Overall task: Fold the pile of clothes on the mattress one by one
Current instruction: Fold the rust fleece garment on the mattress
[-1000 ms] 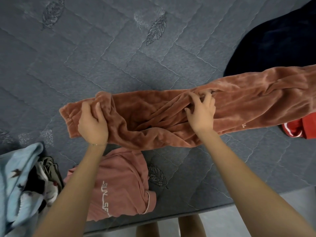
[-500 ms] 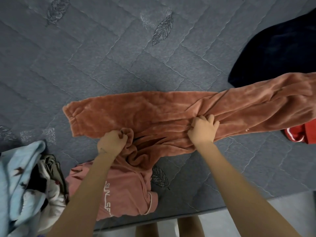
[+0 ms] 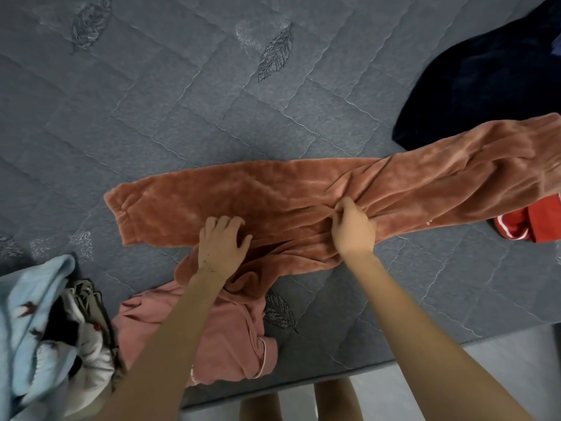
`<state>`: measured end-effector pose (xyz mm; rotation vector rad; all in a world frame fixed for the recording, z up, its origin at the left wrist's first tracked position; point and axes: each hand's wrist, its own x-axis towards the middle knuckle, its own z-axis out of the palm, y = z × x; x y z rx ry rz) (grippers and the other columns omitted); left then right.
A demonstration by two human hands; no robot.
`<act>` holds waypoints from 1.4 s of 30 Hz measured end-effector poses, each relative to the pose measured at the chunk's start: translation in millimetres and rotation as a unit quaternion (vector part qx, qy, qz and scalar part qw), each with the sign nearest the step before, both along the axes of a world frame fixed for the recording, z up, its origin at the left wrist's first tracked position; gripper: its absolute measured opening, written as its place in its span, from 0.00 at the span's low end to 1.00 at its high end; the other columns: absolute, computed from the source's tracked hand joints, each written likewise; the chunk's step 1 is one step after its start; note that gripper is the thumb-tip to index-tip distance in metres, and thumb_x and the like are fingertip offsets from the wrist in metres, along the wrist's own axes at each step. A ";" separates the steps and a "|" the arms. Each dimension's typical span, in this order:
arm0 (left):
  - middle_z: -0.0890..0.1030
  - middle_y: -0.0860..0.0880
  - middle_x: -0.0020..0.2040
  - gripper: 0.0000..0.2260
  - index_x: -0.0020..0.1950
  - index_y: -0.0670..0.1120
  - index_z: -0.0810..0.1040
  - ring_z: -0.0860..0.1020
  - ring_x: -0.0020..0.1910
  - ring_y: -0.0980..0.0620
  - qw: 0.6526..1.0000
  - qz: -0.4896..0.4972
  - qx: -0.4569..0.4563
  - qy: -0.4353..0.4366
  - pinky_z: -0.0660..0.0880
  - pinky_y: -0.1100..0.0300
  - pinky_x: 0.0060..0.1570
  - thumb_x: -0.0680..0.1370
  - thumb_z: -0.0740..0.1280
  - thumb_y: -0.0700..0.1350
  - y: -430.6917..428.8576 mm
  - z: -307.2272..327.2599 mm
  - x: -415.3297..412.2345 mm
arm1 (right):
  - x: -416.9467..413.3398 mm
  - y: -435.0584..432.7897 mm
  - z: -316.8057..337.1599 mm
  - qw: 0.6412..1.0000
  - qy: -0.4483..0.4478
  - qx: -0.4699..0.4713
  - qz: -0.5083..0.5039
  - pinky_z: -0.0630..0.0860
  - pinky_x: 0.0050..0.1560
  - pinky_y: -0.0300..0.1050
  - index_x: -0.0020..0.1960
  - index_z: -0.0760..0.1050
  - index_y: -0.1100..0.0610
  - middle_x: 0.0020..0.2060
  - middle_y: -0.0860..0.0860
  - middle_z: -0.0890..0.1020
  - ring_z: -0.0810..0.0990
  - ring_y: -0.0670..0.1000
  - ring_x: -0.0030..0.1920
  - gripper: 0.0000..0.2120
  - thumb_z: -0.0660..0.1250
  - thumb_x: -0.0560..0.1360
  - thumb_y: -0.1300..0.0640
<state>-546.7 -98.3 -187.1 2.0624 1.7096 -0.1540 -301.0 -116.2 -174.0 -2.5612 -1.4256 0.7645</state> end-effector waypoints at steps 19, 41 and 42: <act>0.74 0.39 0.61 0.21 0.62 0.42 0.75 0.70 0.62 0.37 0.990 0.046 -0.010 0.133 0.63 0.39 0.63 0.71 0.74 0.43 0.3 -13.8 -34.3 | 0.2 41.8 3.2 0.979 0.032 0.190 0.073 0.67 0.65 0.50 0.59 0.78 0.58 0.60 0.56 0.75 0.69 0.57 0.62 0.21 0.63 0.69 0.71; 0.80 0.54 0.34 0.08 0.40 0.49 0.81 0.78 0.34 0.58 0.916 0.159 -0.219 -0.296 0.74 0.59 0.39 0.78 0.68 0.49 -15.6 5.5 -56.3 | -106.3 52.6 -16.3 0.968 0.046 0.083 0.232 0.49 0.73 0.49 0.44 0.82 0.54 0.43 0.49 0.84 0.78 0.54 0.52 0.02 0.71 0.73 0.57; 0.79 0.53 0.35 0.07 0.41 0.49 0.79 0.77 0.35 0.55 0.934 0.177 -0.138 -0.278 0.74 0.57 0.39 0.78 0.68 0.48 -13.0 2.6 -60.5 | -107.6 53.2 -14.7 0.970 0.054 0.096 0.219 0.51 0.73 0.49 0.43 0.82 0.54 0.42 0.49 0.84 0.79 0.54 0.50 0.01 0.71 0.73 0.58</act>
